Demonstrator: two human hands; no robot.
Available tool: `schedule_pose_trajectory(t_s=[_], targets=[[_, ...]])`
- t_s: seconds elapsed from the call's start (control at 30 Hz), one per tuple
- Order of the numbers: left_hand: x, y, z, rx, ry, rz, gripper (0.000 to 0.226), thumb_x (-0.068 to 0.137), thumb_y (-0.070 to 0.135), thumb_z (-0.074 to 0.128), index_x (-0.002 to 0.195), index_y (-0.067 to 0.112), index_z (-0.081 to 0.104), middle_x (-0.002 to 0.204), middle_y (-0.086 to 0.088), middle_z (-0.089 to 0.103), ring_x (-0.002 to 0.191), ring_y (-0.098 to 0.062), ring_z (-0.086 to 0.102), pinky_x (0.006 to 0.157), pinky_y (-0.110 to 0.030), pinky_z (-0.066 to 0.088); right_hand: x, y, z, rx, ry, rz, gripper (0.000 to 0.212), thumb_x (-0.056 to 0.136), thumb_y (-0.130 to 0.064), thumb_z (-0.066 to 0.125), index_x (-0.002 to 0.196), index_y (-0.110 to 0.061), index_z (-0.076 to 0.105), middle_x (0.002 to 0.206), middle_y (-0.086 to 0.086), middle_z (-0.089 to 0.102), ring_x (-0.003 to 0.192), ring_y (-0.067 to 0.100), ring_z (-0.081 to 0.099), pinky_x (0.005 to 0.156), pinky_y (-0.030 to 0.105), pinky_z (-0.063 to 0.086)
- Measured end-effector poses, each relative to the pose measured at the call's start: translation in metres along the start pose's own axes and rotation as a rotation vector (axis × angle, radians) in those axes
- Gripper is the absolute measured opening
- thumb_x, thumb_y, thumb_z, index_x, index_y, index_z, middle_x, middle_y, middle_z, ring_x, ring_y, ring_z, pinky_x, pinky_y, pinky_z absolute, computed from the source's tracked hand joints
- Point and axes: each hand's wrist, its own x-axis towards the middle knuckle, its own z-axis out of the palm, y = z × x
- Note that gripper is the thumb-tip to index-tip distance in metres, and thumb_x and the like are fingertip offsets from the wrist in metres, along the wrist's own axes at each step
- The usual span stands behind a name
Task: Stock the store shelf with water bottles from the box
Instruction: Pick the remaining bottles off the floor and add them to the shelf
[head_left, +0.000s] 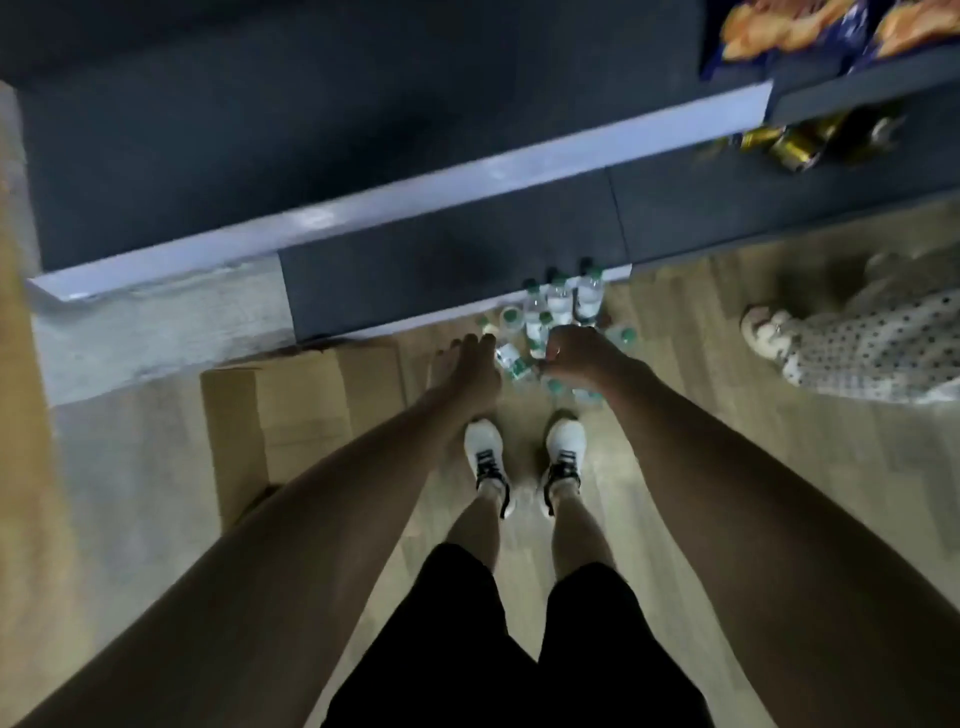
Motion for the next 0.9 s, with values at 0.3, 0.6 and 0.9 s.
schedule_pose_trajectory(t_s=[0.3, 0.6, 0.9], targets=[[0.088, 0.009, 0.161, 0.047, -0.205, 0.073, 0.044, 0.092, 0.022, 0.054, 0.133, 0.010, 0.046, 0.124, -0.016, 0.056, 0.118, -0.036, 0.053, 0.094, -0.043, 0.048, 0.091, 0.117, 0.168, 0.205, 0.050, 0.201, 0.033, 0.084, -0.021, 0.065, 0.114, -0.009, 0.059, 0.115, 0.019, 0.063, 0.108, 0.035, 0.061, 0.088, 0.044, 0.054], [0.197, 0.007, 0.254, 0.079, -0.199, 0.109, 0.035, 0.092, 0.017, 0.054, 0.126, 0.009, 0.051, 0.119, -0.013, 0.061, 0.108, -0.030, 0.059, 0.073, -0.034, 0.043, 0.220, 0.172, 0.253, 0.238, 0.228, 0.202, 0.065, 0.085, -0.012, 0.069, 0.143, -0.014, 0.041, 0.144, 0.017, 0.040, 0.129, 0.038, 0.045, 0.098, 0.049, 0.048], [0.246, -0.027, 0.316, 0.107, -0.279, 0.139, 0.034, 0.093, 0.017, 0.059, 0.124, 0.006, 0.052, 0.114, -0.014, 0.063, 0.098, -0.027, 0.062, 0.078, -0.037, 0.053, 0.294, 0.179, 0.306, 0.084, 0.397, 0.187, 0.057, 0.094, -0.010, 0.057, 0.146, -0.022, 0.038, 0.139, 0.017, 0.040, 0.107, 0.043, 0.059, 0.081, 0.049, 0.055]])
